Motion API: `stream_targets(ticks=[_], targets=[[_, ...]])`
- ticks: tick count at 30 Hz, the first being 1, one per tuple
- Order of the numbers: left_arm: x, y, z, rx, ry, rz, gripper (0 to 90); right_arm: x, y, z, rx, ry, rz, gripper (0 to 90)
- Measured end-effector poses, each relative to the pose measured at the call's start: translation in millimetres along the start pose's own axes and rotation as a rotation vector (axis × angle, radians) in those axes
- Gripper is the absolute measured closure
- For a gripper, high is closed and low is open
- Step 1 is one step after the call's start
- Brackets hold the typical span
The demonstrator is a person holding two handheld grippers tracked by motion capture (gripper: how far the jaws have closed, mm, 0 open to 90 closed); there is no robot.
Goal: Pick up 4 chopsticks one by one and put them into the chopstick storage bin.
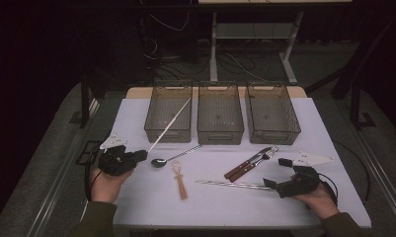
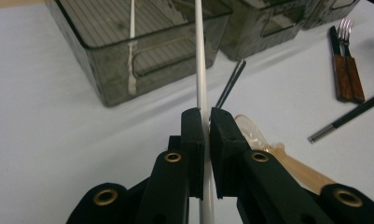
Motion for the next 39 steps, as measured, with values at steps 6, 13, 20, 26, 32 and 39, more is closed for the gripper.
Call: stream_targets(ticks=[6, 13, 20, 26, 32, 39], targets=[[5.6, -14.5, 1.2, 0.005, 0.011, -0.027, 84.3, 0.0, -0.1, 0.5, -0.002, 0.001, 0.0, 0.8], [15.7, -28.9, 2.5, -0.006, 0.021, -0.053, 84.3, 0.0, 0.1, 0.5, 0.001, 0.0, 0.002, 0.8], [27.1, -44.2, 3.5, -0.009, 0.021, -0.076, 84.3, -0.4, 0.1, 0.4, 0.001, 0.002, 0.0, 0.8], [33.0, -62.3, 7.3, -0.017, 0.014, -0.09, 84.3, -0.8, 0.6, 1.6, -0.001, 0.004, -0.002, 0.8], [39.6, -84.6, 9.2, -0.014, 0.01, -0.107, 84.3, -1.2, 0.6, 1.7, 0.001, 0.003, -0.004, 0.8], [54.5, -108.1, 13.9, -0.008, 0.002, -0.108, 84.3, -1.6, 0.4, 1.8, 0.006, 0.003, -0.006, 0.9]])
Point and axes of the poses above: each handheld gripper's, and its own axes: x roughly forward along the jaws, y roughly out of its underside, z roughly to its left, the point moved 1 cm from there along x, roughly forward along the jaws, and after that the axes turned 8 degrees about -x, right-handed, at the moved point
